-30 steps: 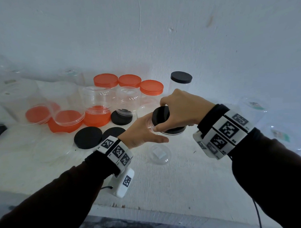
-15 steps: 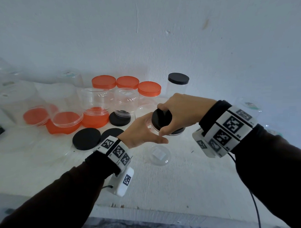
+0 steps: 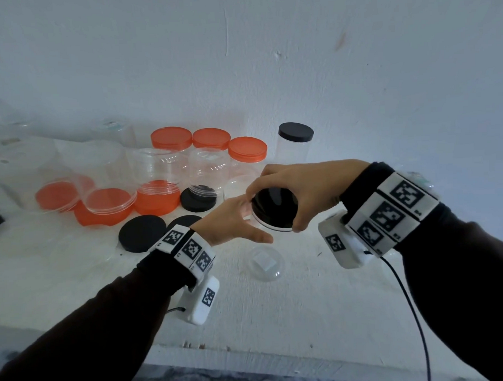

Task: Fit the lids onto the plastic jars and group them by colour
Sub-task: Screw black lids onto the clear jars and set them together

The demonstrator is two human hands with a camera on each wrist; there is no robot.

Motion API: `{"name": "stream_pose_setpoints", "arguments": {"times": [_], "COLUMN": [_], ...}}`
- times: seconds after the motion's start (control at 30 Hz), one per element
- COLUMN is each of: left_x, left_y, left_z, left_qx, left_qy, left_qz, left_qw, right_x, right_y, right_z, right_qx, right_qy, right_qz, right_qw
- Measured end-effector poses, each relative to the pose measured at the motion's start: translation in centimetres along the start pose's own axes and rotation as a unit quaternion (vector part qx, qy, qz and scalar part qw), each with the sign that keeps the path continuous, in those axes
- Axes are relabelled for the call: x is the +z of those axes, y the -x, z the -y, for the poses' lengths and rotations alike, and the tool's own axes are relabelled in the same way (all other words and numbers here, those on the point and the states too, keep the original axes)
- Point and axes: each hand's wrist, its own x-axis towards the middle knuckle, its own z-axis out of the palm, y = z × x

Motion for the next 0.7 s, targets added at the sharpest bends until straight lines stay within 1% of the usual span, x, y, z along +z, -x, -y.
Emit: {"name": "stream_pose_setpoints", "arguments": {"times": [0.2, 0.27, 0.4, 0.57, 0.7], "left_x": [0.1, 0.2, 0.4, 0.7, 0.9], "left_y": [0.0, 0.1, 0.2, 0.3, 0.5], "left_z": [-0.2, -0.1, -0.1, 0.1, 0.1], "left_qx": [-0.004, 0.001, 0.006, 0.011, 0.011], "left_qy": [-0.009, 0.0, -0.004, -0.014, 0.003], "left_qz": [0.008, -0.003, -0.017, -0.042, -0.05], "left_qw": [1.0, 1.0, 1.0, 0.999, 0.999], "right_x": [-0.1, 0.0, 0.2, 1.0, 1.2], "right_y": [-0.1, 0.0, -0.1, -0.2, 0.0], "right_z": [-0.3, -0.4, -0.3, 0.8, 1.4], "right_qx": [-0.031, -0.021, 0.018, 0.062, 0.073], "right_qy": [-0.046, -0.043, 0.007, 0.042, 0.068], "right_qz": [0.005, -0.015, -0.056, -0.139, -0.158], "right_qw": [0.998, 0.999, 0.998, 0.987, 0.982]}}
